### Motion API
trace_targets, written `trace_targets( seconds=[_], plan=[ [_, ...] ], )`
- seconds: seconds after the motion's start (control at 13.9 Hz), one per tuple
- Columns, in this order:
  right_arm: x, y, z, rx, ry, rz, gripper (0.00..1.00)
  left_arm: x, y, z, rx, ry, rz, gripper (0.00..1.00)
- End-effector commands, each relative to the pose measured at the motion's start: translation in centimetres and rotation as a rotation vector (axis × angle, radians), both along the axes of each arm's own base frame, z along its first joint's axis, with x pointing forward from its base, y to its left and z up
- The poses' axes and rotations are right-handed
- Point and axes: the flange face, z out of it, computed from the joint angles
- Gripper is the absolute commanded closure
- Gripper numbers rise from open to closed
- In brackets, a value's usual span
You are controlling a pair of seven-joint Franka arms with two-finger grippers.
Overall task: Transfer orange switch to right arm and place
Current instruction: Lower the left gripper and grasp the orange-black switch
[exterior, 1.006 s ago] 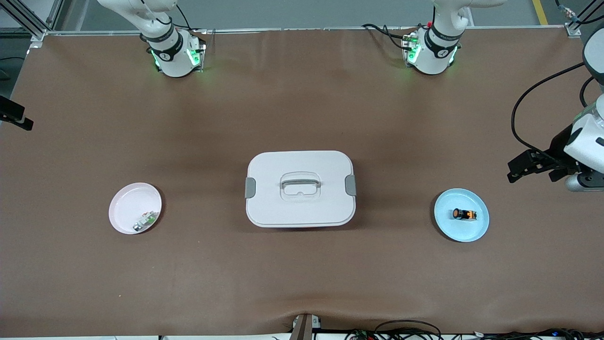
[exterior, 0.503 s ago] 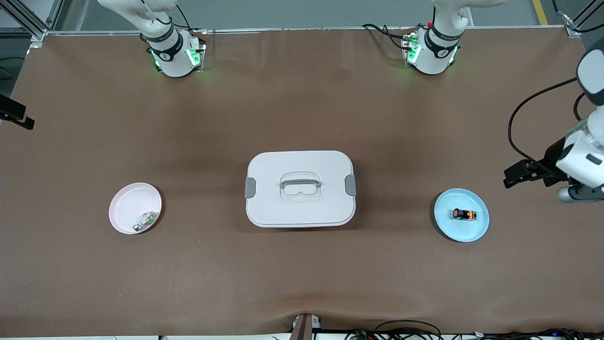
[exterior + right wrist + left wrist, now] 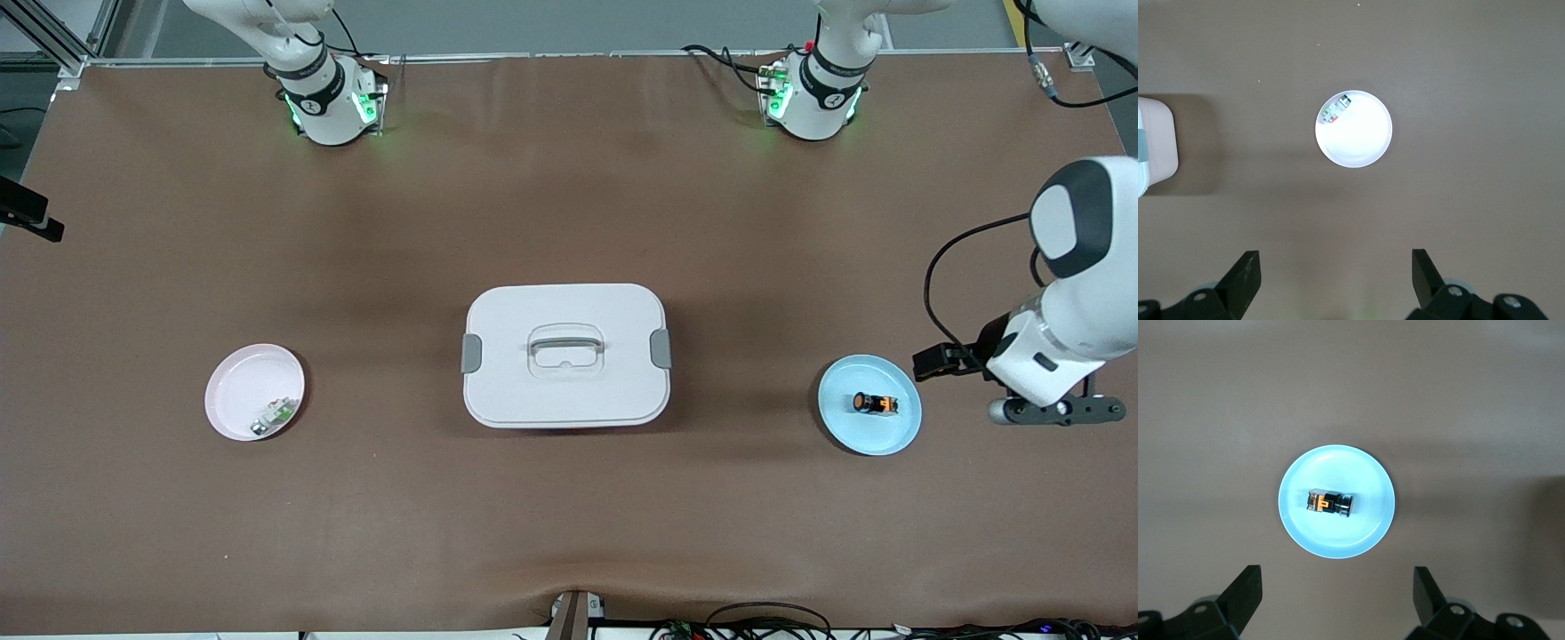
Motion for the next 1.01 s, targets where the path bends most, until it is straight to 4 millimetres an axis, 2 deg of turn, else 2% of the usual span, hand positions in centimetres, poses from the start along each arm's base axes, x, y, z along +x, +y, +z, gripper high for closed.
trace_targets(
  seconds=[0.0,0.07,0.29,0.57,0.93],
  plan=[
    [-0.7,0.2,0.3,-0.009,-0.006,0.009,0.00,0.9,1.0,-2.3,0.016,0.013,-0.055,0.00],
    [-0.7,0.1,0.3,-0.011,-0.006,0.007,0.00,1.2,1.9,-3.4,0.014,0.021,-0.087,0.00],
    [-0.7,-0.1,0.3,-0.011,-0.004,0.003,0.00,1.4,2.2,-7.0,0.014,0.026,-0.124,0.00],
    [-0.7,-0.1,0.2,-0.002,0.001,-0.005,0.00,0.2,2.1,-11.9,0.010,0.003,-0.156,0.00],
    [-1.1,-0.1,-0.2,0.005,0.032,-0.013,0.00,-0.5,4.4,-15.0,-0.001,0.024,-0.214,0.00]
  ],
)
